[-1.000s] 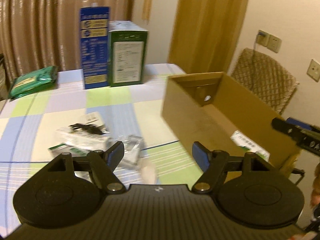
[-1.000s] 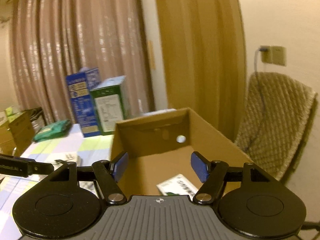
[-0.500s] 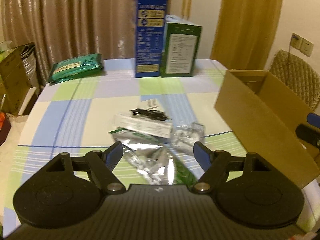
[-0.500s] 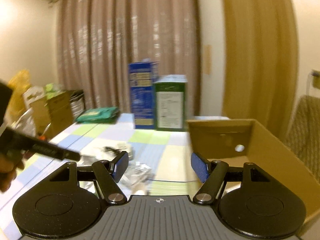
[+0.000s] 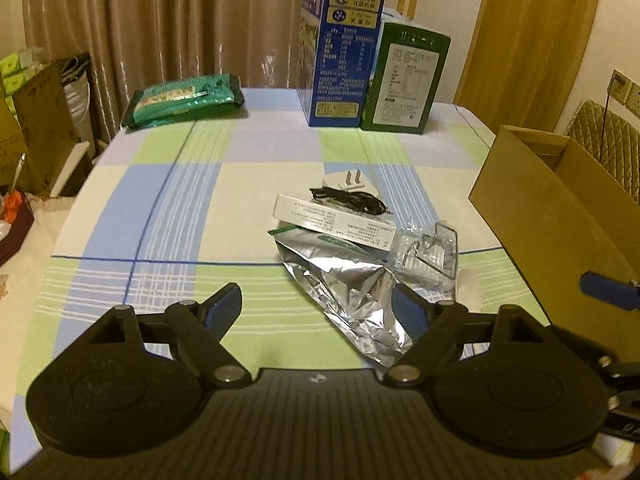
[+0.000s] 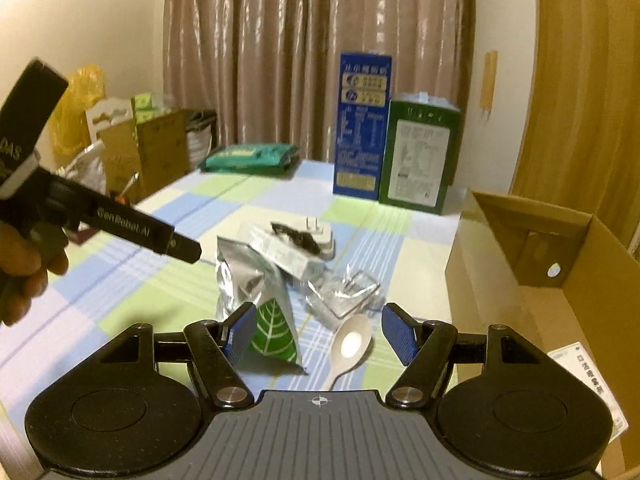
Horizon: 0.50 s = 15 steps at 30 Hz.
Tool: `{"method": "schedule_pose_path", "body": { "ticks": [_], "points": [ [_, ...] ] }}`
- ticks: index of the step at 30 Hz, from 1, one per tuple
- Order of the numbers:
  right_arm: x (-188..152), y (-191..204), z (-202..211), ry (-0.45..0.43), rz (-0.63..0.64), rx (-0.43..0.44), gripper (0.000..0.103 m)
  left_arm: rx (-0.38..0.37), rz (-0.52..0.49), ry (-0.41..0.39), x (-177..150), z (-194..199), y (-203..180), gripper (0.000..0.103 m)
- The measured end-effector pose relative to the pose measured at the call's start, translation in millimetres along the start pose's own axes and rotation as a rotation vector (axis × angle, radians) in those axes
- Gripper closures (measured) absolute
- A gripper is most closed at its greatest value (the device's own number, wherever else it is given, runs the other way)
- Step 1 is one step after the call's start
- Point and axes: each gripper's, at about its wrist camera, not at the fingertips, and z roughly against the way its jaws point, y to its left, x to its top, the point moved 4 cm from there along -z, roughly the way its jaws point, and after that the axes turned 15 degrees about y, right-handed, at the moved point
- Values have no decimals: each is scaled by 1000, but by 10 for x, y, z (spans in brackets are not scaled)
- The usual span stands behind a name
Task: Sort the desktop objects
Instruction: 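Return both tools to the remaining items on the table, then grasp the foil bag with left tool while right tool grasps the wooden spoon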
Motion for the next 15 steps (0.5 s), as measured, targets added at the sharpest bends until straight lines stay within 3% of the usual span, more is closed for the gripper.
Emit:
{"method": "schedule_pose_path", "body": {
  "ticks": [7, 15],
  "points": [
    [-120, -120, -393, 94, -42, -14, 36, -9, -24, 29, 57, -135, -120, 21],
    [-69, -300, -729, 134, -125, -22, 37, 16, -21, 78, 32, -353, -115, 20]
  ]
}}
